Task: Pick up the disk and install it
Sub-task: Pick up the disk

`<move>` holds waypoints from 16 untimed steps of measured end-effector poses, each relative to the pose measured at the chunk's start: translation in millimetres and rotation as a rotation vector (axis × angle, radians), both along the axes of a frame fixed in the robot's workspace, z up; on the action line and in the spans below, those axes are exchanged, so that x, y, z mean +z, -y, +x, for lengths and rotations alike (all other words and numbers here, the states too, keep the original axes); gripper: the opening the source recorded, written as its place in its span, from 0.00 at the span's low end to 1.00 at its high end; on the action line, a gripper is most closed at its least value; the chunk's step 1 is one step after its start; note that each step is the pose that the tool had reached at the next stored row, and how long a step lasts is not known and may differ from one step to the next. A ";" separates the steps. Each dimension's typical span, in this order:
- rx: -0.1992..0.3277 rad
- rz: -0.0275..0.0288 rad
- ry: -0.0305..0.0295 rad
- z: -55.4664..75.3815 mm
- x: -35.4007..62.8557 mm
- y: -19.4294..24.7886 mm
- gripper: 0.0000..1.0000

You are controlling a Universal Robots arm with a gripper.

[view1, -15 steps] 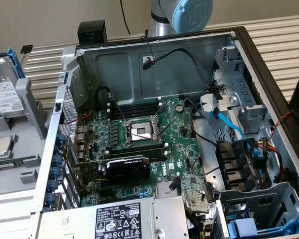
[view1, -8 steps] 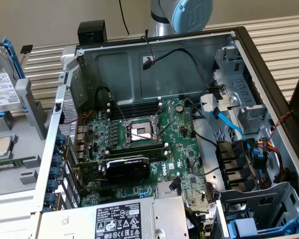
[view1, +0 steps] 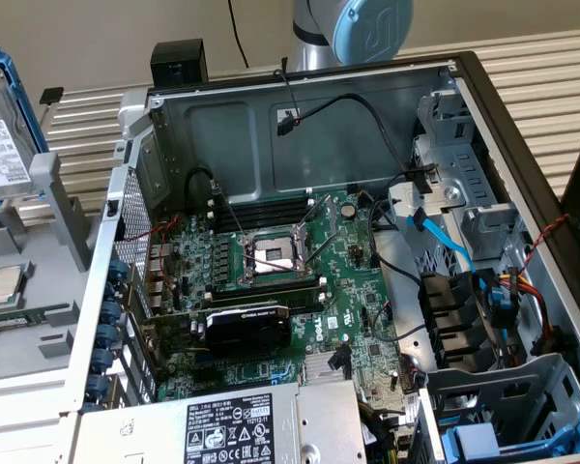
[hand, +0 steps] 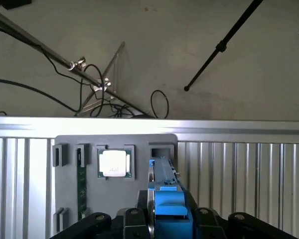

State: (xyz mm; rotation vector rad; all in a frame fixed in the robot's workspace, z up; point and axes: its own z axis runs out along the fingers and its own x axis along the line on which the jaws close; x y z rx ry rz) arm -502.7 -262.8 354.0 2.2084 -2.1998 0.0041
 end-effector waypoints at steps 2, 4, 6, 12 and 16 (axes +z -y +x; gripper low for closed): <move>0.000 -0.0029 0.0008 0.2 7.8 -0.5 0.37; 0.000 -0.0052 0.0012 0.8 15.9 -1.3 0.37; 0.000 -0.0072 0.0019 1.5 24.3 -2.3 0.37; 0.000 -0.0079 0.0057 9.6 45.2 -5.2 0.37; 0.000 -0.0079 0.0069 19.5 58.3 -5.7 0.37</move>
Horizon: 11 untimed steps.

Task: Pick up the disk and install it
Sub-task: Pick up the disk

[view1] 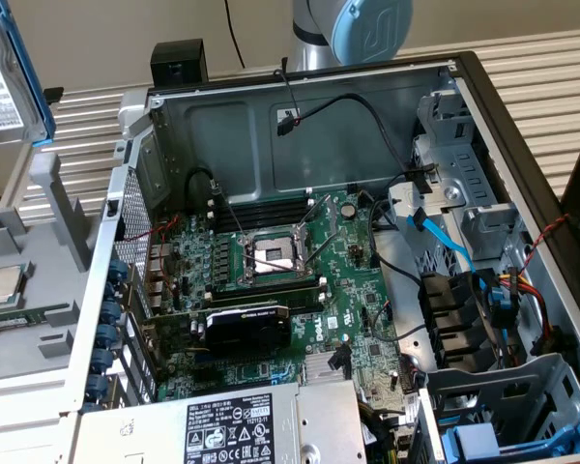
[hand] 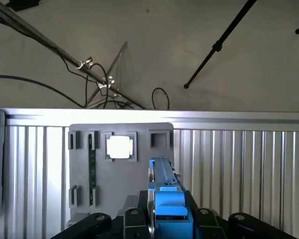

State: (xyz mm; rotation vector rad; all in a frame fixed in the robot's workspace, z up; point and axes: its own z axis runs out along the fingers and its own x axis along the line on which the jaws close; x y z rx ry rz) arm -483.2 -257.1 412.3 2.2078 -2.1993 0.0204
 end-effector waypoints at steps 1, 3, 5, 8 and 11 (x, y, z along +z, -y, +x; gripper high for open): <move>0.000 -0.0001 -0.0002 2.9 3.2 0.0 0.37; 0.000 -0.0001 0.0000 9.3 9.9 0.0 0.37; 0.000 -0.0001 -0.0001 15.8 16.7 0.0 0.37; 0.000 -0.0001 -0.0002 25.6 27.5 0.0 0.37; 0.000 0.0000 0.0000 37.0 37.9 0.0 0.37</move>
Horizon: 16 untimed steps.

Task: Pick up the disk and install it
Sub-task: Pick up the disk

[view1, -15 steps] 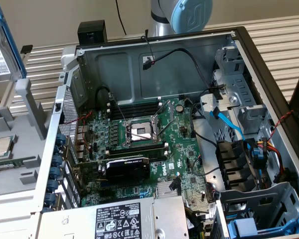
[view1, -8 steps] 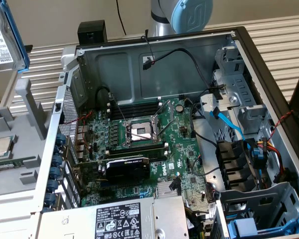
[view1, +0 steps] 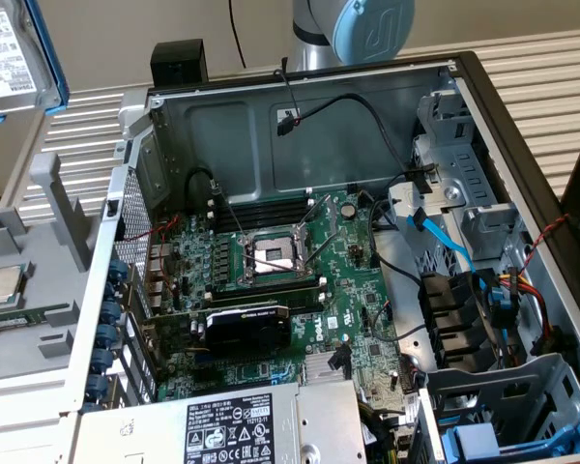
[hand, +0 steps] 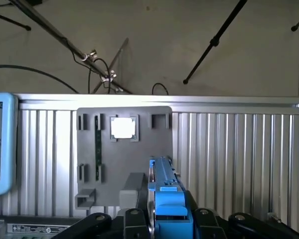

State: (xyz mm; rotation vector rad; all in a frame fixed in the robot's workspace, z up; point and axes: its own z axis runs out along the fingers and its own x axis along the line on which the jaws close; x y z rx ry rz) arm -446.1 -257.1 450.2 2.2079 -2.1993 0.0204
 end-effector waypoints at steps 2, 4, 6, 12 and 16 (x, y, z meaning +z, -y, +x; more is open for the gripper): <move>0.000 0.0000 0.0000 8.6 6.0 0.0 0.37; 0.000 0.0000 -0.0001 17.8 12.0 0.0 0.37; 0.000 -0.0001 -0.0003 26.7 19.2 0.0 0.37; 0.000 0.0000 0.0001 53.3 41.5 0.0 0.37; 0.000 -0.0001 -0.0006 71.4 51.6 0.0 0.37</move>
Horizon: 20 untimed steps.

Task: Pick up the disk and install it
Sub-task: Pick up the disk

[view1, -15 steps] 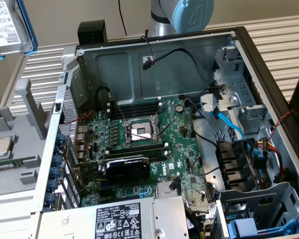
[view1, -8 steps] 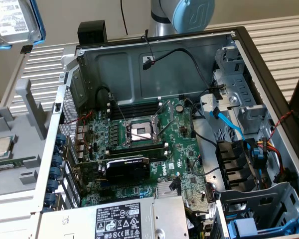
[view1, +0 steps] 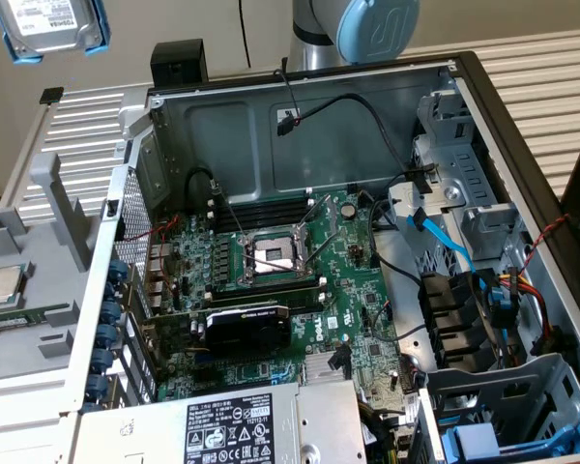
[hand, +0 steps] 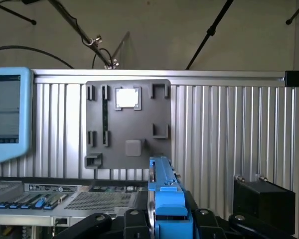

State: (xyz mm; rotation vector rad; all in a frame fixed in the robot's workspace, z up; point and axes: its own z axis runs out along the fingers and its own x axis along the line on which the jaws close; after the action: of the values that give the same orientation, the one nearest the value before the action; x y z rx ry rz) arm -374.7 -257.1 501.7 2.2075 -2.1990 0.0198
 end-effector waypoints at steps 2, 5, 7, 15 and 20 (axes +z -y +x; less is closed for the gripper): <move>0.000 0.0000 -0.0004 9.1 4.0 0.0 0.37; 0.000 0.0000 -0.0014 23.0 8.4 0.0 0.37; 0.000 0.0000 -0.0023 32.2 10.7 0.2 0.37; 0.000 0.0001 -0.0099 59.0 25.0 7.9 0.37; 0.000 0.0000 -0.0168 69.3 30.9 19.8 0.37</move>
State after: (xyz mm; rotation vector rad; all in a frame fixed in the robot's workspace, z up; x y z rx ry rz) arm -305.4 -276.9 532.6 2.1994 -2.1905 0.0012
